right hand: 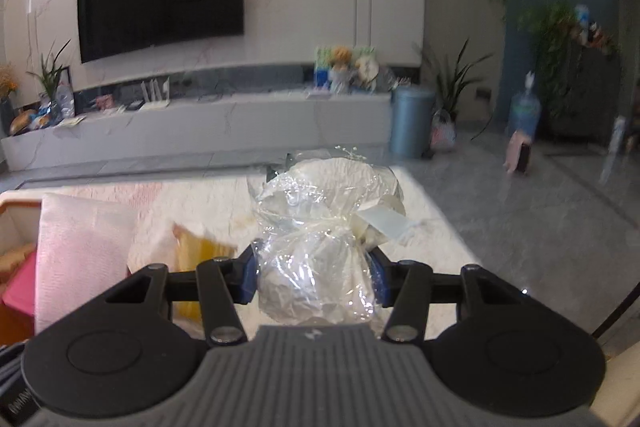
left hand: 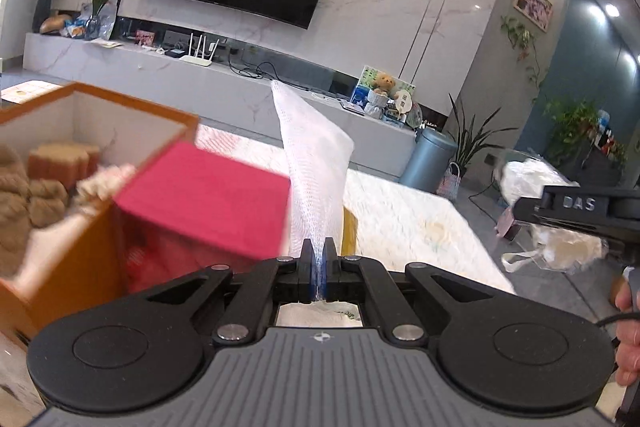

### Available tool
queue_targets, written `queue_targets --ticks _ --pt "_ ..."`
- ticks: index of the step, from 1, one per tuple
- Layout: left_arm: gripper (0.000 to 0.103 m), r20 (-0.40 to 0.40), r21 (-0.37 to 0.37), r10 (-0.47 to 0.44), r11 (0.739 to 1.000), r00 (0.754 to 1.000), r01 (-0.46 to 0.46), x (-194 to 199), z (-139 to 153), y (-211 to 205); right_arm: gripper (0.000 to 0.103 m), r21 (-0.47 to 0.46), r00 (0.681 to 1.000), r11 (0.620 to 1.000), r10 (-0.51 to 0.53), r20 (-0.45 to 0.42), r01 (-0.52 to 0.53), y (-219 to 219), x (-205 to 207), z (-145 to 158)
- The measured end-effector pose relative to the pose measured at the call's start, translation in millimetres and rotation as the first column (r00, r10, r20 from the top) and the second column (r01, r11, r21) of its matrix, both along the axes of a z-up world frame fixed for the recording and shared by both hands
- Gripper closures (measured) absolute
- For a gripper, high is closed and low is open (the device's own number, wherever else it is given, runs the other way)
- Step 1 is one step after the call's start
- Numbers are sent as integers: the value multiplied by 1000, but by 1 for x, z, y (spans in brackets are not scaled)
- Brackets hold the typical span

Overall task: Organize soft objects
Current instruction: 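Lift the mesh bag with the left gripper while the right carries the plastic bag to the box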

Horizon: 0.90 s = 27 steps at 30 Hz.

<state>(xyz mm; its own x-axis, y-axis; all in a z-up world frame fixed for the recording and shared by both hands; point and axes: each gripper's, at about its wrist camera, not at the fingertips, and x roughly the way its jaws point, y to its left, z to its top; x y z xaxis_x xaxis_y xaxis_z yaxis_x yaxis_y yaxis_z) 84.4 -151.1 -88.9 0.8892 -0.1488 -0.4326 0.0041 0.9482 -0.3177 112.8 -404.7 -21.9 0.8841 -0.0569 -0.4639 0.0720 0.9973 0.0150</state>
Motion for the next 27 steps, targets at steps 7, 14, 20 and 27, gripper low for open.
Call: queue_targets --ticks 7,14,20,27 --pt "101 19 -4 64 998 998 -64 0 71 83 51 20 996 997 69 58 -70 76 -27 50" --pt "101 35 22 76 997 996 -77 -25 105 188 51 74 975 975 204 88 -211 169 -29 70" --pt "101 -20 -68 -16 998 1000 15 -23 71 249 51 269 952 914 304 44 -305 231 -3 52" --pt "101 14 -132 -53 990 998 55 -11 49 282 51 123 927 929 361 -98 -349 310 42 6"
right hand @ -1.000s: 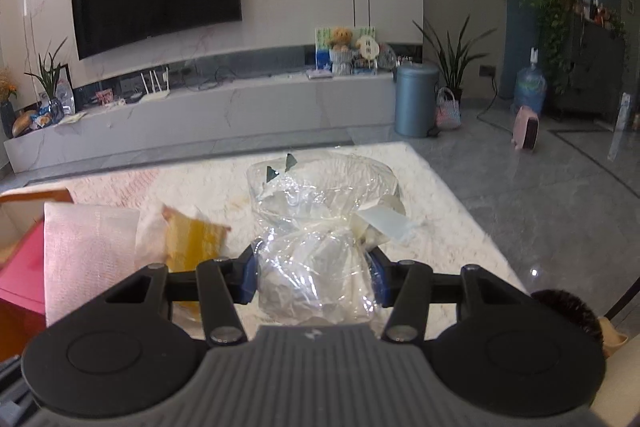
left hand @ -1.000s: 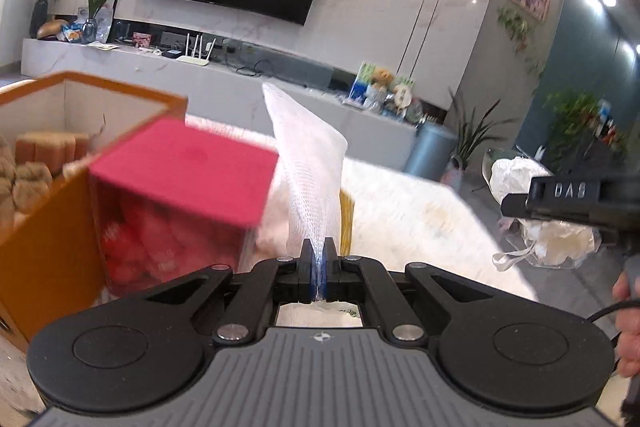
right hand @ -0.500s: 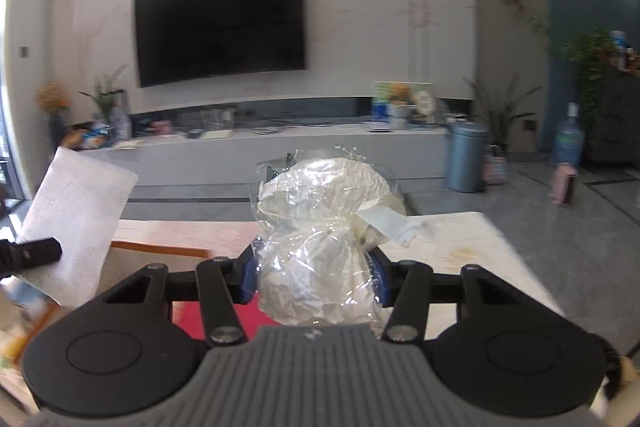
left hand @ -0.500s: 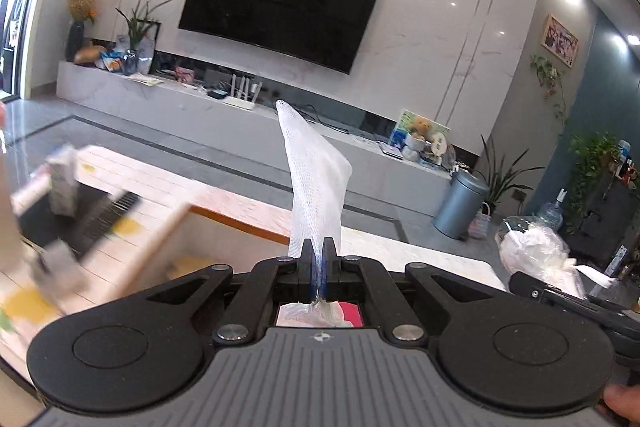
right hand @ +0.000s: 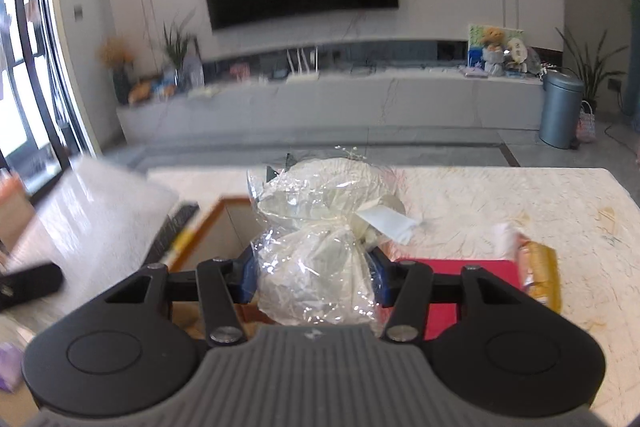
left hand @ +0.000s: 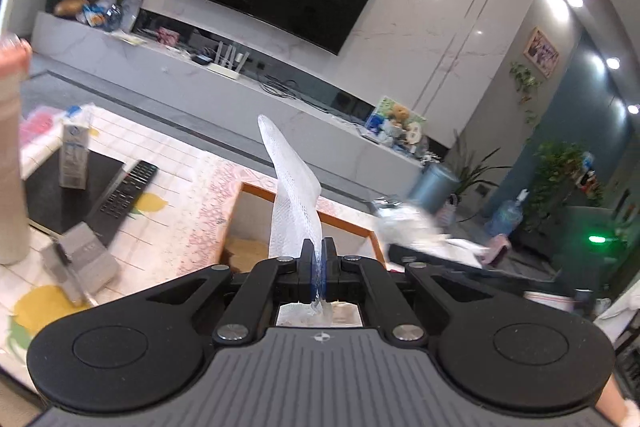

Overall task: Organize soft objects
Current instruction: 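Lift the mesh bag with the left gripper while the right carries the plastic bag to the box, then lower the plastic bag into the box with the right gripper while the left lowers the mesh bag in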

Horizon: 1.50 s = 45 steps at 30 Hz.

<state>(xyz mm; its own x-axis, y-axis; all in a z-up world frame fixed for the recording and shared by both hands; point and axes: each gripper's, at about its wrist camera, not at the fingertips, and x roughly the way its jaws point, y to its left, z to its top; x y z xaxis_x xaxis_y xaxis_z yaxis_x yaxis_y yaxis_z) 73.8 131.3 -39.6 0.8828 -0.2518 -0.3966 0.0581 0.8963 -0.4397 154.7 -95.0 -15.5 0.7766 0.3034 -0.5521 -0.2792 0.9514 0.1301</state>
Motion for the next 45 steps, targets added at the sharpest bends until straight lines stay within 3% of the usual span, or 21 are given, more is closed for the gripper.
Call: queue_targets --ticks 3,6,11,15,18,21,29,31,33,36,38,45 --pt "101 -10 10 -8 1000 1000 8 10 -18 6 51 -55 1000 998 24 -19 -25 20 22 -21" --pt "101 -71 33 15 999 997 -13 17 -32 12 51 -140 999 990 19 -44 -25 36 46 -38" --pt "101 -96 14 23 1000 995 -22 21 -44 23 51 -189 993 982 -23 -118 0 45 79 -65" --pt "101 -102 -7 22 1000 995 -23 22 -48 27 51 -282 985 959 -65 -162 16 54 93 -89" --pt "101 -120 -9 28 1000 992 -29 23 -52 26 51 -410 990 912 -63 -128 5 65 89 -97" --pt "101 -138 -2 35 999 990 -35 23 -54 24 51 -473 989 880 -36 -147 -38 73 92 -106" --pt "101 -138 16 44 999 989 -43 16 -43 21 48 -659 985 746 -28 -172 -94 91 91 -124" --pt "101 -138 24 44 999 989 -41 14 -40 20 45 -641 984 762 -26 -177 -96 87 90 -120" --pt "101 -135 24 29 999 990 -26 12 -38 20 43 -581 986 809 -15 -163 -84 81 89 -112" --pt "101 -112 1 5 1000 994 -5 9 -34 21 15 -458 998 889 -50 -40 26 62 73 -85" --pt "101 -94 -11 -12 1000 996 11 7 -32 20 9 -362 999 931 -40 24 46 49 58 -65" --pt "101 -93 5 -44 999 995 45 8 -31 4 7 -316 998 948 -24 57 41 18 23 -31"
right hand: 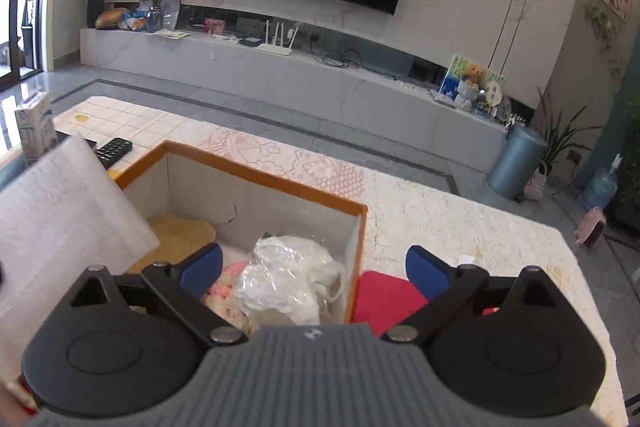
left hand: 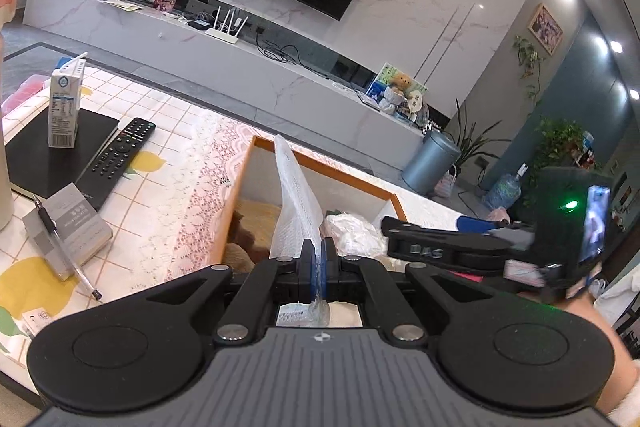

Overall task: Organize soft objects
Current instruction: 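Lower the plastic bag into the box with the right gripper while the left lowers the mesh bag in, then move both open grippers away from the box back toward the table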

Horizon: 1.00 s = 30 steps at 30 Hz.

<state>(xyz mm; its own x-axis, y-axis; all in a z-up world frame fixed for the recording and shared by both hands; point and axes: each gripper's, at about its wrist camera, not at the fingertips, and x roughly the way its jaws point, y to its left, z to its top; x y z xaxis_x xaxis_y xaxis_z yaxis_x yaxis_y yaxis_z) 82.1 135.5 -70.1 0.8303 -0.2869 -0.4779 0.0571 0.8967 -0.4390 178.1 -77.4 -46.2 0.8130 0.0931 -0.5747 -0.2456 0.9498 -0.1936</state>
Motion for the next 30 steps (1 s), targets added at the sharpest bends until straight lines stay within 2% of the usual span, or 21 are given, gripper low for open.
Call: queue_targets --ticks 3,8,11,14,16,17,18,19,21,23,27,28,29,30 --pt "101 3 -4 -32 999 999 32 2 -2 -8 7 33 999 999 -35 0 35 -13 -7 6" --pt "101 -9 -64 -98 993 995 97 12 -13 -24 7 109 996 991 -66 -66 73 -39 -8 6" --pt "101 -12 -101 -154 983 988 152 20 -21 -36 7 118 995 990 -61 -85 71 -49 -8 2" --pt "98 -91 -81 -130 989 987 122 32 -35 -48 7 99 995 992 -67 -79 75 -53 -9 -4" --pt "87 -179 -76 -88 994 980 76 41 -50 -49 7 97 994 992 -73 -86 81 -56 -9 -8" --pt "72 -225 -78 -80 995 971 64 45 -58 -48 7 104 993 991 -72 -95 82 -57 -9 -10" --pt "64 -256 -80 -78 995 963 60 48 -63 -46 7 112 992 990 -70 -103 82 -58 -9 -11" --pt "61 -274 -77 -69 996 959 49 49 -66 -43 7 121 992 990 -65 -110 78 -59 -9 -12" --pt "45 -279 -50 -28 999 960 14 48 -63 -37 7 123 992 990 -53 -117 68 -59 -9 -14" --pt "38 -259 -21 15 1000 966 -21 44 -55 -31 8 111 992 992 -49 -113 61 -57 -10 -15" --pt "32 -209 -50 28 998 978 -39 33 -37 -20 8 117 993 992 -28 -115 41 -51 -12 -17" --pt "31 -198 -43 41 998 979 -51 32 -32 -19 16 117 993 993 -16 -113 29 -49 -12 -17" --pt "29 -187 -26 56 998 981 -62 29 -29 -18 43 113 994 993 -1 -108 14 -46 -13 -17" --pt "28 -176 -5 72 997 982 -74 28 -25 -18 63 102 995 995 8 -104 2 -43 -12 -18"
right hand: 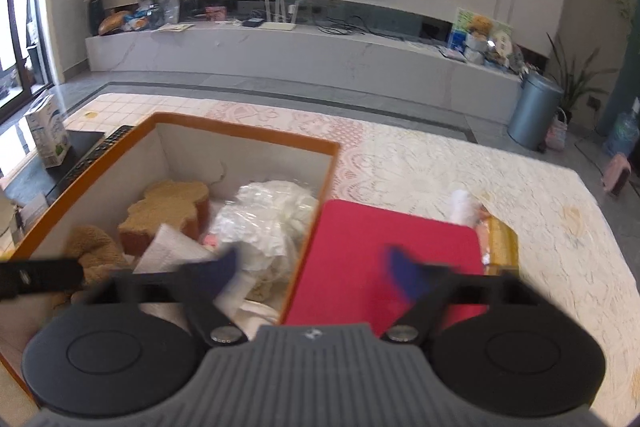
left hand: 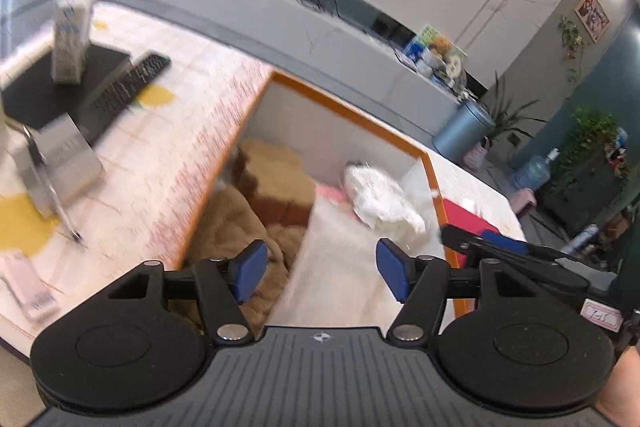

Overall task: Organize soft objects
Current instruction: 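Move both open grippers away from the box back toward the table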

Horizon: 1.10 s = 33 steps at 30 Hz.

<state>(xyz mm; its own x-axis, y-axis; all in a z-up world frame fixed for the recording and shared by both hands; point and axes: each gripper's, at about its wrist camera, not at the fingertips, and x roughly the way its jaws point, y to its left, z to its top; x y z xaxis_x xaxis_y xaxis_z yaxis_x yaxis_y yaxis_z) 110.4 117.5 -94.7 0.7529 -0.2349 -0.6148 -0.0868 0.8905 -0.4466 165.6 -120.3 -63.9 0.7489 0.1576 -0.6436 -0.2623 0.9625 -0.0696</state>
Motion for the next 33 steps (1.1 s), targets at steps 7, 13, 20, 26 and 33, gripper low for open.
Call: queue_targets --ticks 7,13,20,26,33 --pt "28 14 82 12 997 1000 -13 0 10 -1 103 5 998 998 59 -7 -59 21 28 1" --pt "28 -4 97 4 995 1000 -4 5 1 0 103 -39 995 995 90 -33 -91 51 55 -4" --pt "28 -21 59 -6 998 1000 7 6 -5 6 103 -198 991 976 75 -107 -95 73 74 -44" --pt "28 -33 82 -2 997 999 5 7 -5 1 103 -240 981 961 98 -170 -138 84 82 -51" --pt "28 -4 104 -8 995 1000 8 -1 8 -4 103 -145 985 979 129 -118 -146 69 68 -36"
